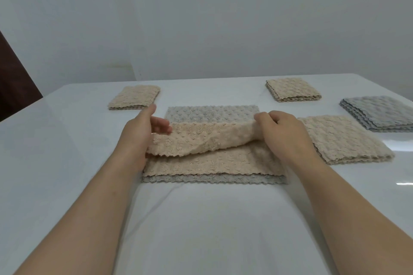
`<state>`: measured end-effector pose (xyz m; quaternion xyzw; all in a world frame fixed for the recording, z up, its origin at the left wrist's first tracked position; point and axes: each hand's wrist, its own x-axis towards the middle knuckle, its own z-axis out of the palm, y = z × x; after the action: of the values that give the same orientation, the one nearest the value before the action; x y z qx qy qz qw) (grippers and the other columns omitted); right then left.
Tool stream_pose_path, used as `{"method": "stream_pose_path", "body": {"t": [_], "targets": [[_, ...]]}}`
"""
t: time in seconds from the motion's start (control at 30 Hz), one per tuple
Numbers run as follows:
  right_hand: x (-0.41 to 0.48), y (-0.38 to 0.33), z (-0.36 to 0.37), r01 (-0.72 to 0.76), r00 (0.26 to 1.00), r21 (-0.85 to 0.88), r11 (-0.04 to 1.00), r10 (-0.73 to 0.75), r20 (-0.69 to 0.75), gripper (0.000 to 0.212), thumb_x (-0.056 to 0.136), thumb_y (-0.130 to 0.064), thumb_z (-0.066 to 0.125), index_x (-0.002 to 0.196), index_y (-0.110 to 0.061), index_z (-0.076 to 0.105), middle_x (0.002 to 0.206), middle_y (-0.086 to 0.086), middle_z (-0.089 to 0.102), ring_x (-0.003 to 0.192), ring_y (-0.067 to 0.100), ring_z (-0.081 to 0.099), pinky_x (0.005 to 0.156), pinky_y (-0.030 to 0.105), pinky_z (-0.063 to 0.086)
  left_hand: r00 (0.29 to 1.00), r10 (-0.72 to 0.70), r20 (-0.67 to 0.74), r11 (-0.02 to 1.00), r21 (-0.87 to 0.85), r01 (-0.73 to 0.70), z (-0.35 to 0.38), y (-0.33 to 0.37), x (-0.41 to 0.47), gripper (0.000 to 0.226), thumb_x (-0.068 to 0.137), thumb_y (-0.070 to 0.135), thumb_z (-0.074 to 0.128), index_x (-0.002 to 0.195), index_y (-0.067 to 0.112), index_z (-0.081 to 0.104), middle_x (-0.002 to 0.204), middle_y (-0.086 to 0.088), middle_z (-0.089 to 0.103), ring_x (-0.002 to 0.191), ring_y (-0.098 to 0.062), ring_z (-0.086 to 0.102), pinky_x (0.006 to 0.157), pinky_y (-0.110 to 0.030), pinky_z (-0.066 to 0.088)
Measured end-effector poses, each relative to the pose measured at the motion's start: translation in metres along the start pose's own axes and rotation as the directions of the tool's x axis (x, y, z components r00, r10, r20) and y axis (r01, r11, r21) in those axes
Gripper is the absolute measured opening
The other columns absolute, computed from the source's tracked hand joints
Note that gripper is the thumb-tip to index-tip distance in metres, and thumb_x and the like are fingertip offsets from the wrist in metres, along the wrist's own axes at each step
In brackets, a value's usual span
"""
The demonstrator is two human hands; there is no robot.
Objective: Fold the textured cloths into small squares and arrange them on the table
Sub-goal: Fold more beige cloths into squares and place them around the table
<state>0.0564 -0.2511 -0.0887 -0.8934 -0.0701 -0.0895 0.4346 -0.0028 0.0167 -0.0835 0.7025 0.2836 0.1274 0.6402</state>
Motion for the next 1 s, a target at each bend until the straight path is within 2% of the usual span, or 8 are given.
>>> {"method": "stream_pose_path", "body": {"t": [0.07,0.1,0.2,0.23,0.3,0.4,0.6,1.0], "targets": [[0.0,-0.001,0.0,-0.029,1.0,0.016,0.999,0.029,0.001,0.052,0.096,-0.051,0.042,0.08,-0.005,0.063,0.077,0.01,0.067,0.076,0.03,0.062,0.069,0.04,0.049,0.999,0.031,0.023,0.996,0.086,-0.033,-0.001,-0.001,-0.002,0.022,0.09,0.035,0.07,0.09,0.013,0.075,0.096,-0.001,0.079,0.059,-0.009,0.057,0.059,-0.028,0.035],[0.001,-0.001,0.001,-0.05,0.999,0.02,0.999,0.05,0.005,0.051,0.096,-0.049,0.043,0.089,-0.004,0.066,0.086,0.012,0.071,0.081,0.03,0.065,0.073,0.04,0.052,0.998,0.053,0.038,0.989,0.14,-0.058,-0.002,-0.001,-0.004,0.012,0.086,0.024,0.076,0.093,0.014,0.076,0.097,0.0,0.078,0.064,-0.009,0.06,0.058,-0.027,0.037],[0.003,0.003,0.002,-0.071,0.997,-0.021,0.997,0.072,0.039,0.014,0.089,-0.026,0.055,0.089,-0.017,0.066,0.084,0.0,0.071,0.075,0.019,0.065,0.065,0.035,0.053,0.991,0.079,0.104,0.97,0.221,-0.101,-0.003,-0.005,-0.005,0.027,0.076,-0.004,0.08,0.094,0.016,0.076,0.099,-0.001,0.077,0.084,-0.016,0.068,0.061,-0.024,0.045],[0.003,0.004,0.002,-0.068,0.996,-0.044,0.997,0.07,0.049,0.01,0.086,-0.019,0.056,0.088,-0.022,0.065,0.084,-0.005,0.069,0.076,0.017,0.065,0.067,0.034,0.055,0.991,0.069,0.115,0.972,0.214,-0.092,-0.004,-0.004,-0.006,0.032,0.075,-0.009,0.079,0.095,0.015,0.076,0.1,-0.002,0.076,0.083,-0.017,0.069,0.06,-0.023,0.048],[0.003,0.006,0.003,-0.065,0.996,-0.075,0.995,0.069,0.058,0.018,0.082,-0.012,0.055,0.086,-0.027,0.063,0.085,-0.008,0.068,0.079,0.015,0.064,0.071,0.037,0.057,0.988,0.041,0.147,0.98,0.187,-0.068,-0.007,-0.001,-0.007,0.036,0.077,-0.016,0.075,0.098,0.013,0.074,0.104,-0.004,0.075,0.076,-0.015,0.069,0.052,-0.022,0.052],[0.002,0.005,0.003,-0.052,0.997,-0.098,0.994,0.057,0.053,0.021,0.08,-0.011,0.053,0.084,-0.029,0.062,0.086,-0.01,0.067,0.078,0.016,0.065,0.071,0.039,0.058,0.977,0.02,0.213,0.977,0.204,-0.065,-0.013,0.002,-0.009,0.042,0.079,-0.019,0.071,0.101,0.015,0.074,0.111,-0.004,0.071,0.077,-0.016,0.069,0.049,-0.021,0.054],[0.0,0.005,0.003,0.023,0.995,-0.294,0.956,0.005,0.095,0.02,0.08,-0.012,0.051,0.087,-0.028,0.061,0.089,-0.012,0.064,0.085,0.017,0.061,0.069,0.032,0.051,0.952,-0.004,0.307,0.948,0.304,-0.094,-0.015,0.002,-0.013,0.048,0.078,-0.021,0.072,0.105,0.019,0.074,0.113,-0.008,0.063,0.082,-0.018,0.065,0.054,-0.023,0.057],[0.001,0.009,0.006,0.063,0.988,-0.396,0.916,-0.001,0.154,0.018,0.079,-0.017,0.052,0.09,-0.03,0.059,0.094,-0.007,0.063,0.088,0.021,0.061,0.066,0.031,0.047,0.948,-0.003,0.318,0.937,0.331,-0.108,-0.011,-0.002,-0.013,0.05,0.077,-0.019,0.075,0.106,0.022,0.073,0.112,-0.008,0.056,0.08,-0.021,0.063,0.057,-0.027,0.058]]}}
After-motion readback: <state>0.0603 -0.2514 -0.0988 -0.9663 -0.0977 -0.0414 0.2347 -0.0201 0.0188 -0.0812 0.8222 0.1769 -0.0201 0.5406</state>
